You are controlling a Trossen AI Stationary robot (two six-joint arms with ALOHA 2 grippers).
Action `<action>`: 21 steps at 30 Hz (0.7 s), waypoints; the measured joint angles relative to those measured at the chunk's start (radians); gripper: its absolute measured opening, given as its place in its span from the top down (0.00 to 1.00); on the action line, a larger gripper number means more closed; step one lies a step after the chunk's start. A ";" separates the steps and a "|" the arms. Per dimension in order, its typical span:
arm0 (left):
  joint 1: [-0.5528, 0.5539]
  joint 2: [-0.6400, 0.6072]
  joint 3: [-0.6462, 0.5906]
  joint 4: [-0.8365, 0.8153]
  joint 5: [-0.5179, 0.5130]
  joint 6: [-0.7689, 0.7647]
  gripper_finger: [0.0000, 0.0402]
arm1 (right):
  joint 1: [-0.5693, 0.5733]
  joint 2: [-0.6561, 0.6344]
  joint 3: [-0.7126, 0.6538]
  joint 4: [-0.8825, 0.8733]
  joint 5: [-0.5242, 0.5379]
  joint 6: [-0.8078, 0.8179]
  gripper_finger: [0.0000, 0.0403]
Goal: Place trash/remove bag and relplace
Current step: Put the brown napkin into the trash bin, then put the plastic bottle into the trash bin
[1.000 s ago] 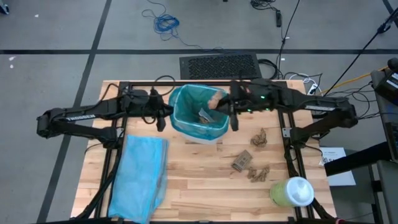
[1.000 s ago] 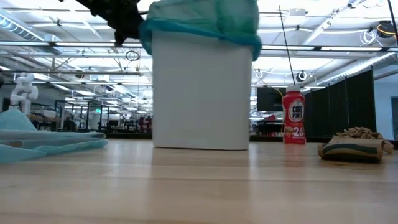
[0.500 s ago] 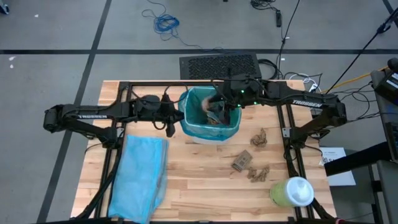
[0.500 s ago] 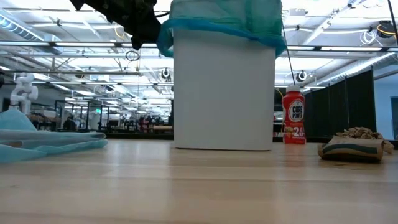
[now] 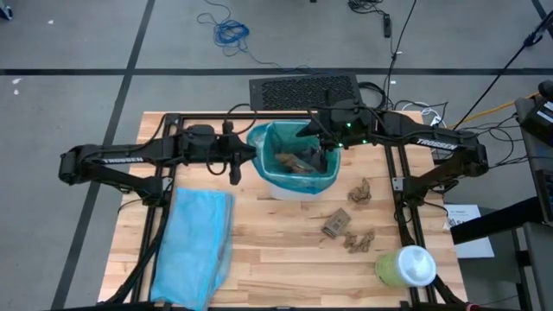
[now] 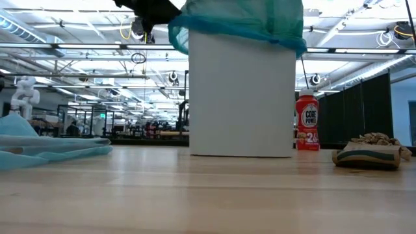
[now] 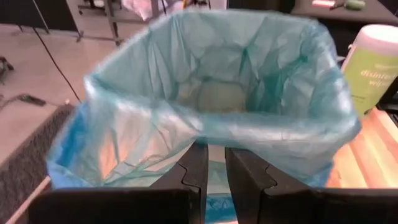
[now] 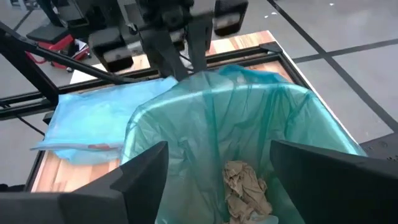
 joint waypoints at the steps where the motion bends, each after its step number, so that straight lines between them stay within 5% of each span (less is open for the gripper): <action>1: 0.000 0.000 0.004 0.001 -0.001 0.004 0.86 | 0.000 -0.002 0.000 -0.003 0.000 0.000 0.32; 21: -0.001 -0.085 0.004 -0.080 -0.001 0.029 0.86 | 0.000 -0.019 0.000 -0.100 0.000 -0.053 0.32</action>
